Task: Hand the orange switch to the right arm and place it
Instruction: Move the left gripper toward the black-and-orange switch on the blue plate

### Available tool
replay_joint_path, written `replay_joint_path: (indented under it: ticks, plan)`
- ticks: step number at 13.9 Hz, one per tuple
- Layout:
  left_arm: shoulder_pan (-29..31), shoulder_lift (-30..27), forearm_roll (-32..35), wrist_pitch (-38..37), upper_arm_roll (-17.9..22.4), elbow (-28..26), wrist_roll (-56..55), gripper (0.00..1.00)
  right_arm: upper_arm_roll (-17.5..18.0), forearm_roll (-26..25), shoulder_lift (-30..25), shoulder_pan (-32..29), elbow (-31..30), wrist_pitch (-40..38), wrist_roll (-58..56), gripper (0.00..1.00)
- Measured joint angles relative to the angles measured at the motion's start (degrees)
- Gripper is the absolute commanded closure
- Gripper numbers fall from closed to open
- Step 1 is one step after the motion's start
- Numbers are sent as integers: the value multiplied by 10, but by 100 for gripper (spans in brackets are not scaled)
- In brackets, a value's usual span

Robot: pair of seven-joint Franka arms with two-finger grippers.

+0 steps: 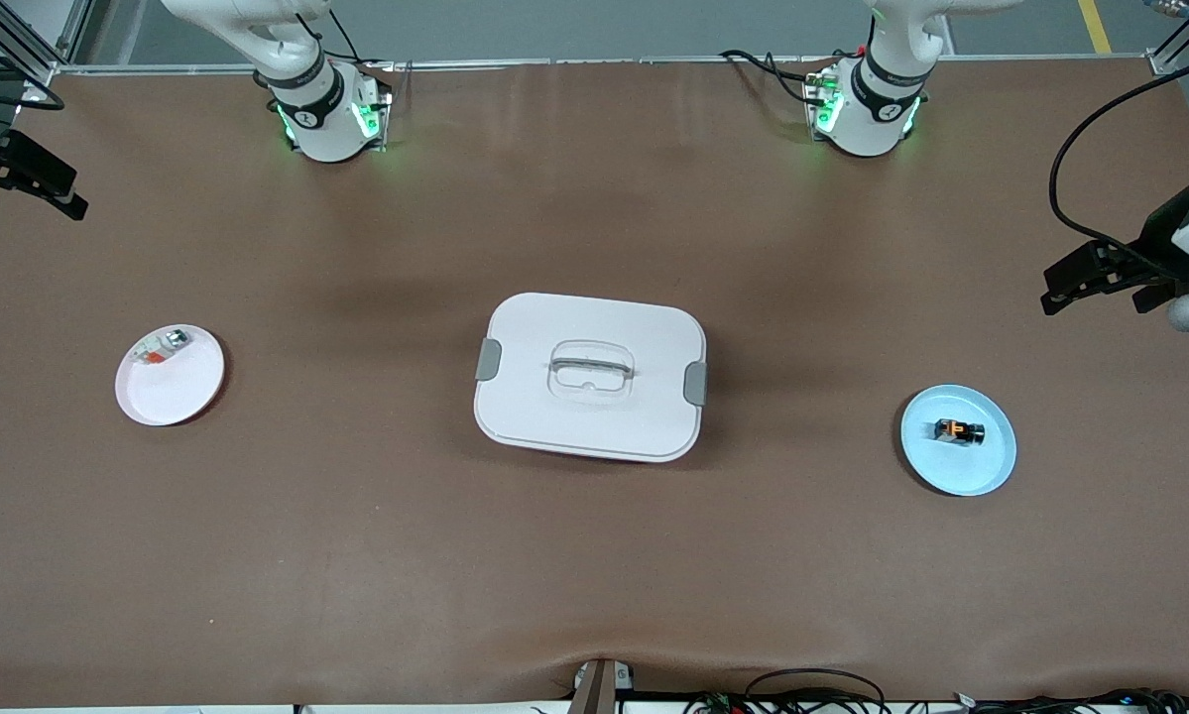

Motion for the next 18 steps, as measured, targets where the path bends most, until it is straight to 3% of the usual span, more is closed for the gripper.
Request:
replay_joint_path:
  ticks: [13,18]
  plan:
    - [10,32,0,-1,1,-6,3,0,1,0,0,0,0,0,0,0]
    - [27,50,0,20,3,-42,80,0,0,0,0,0,0,0,0,0]
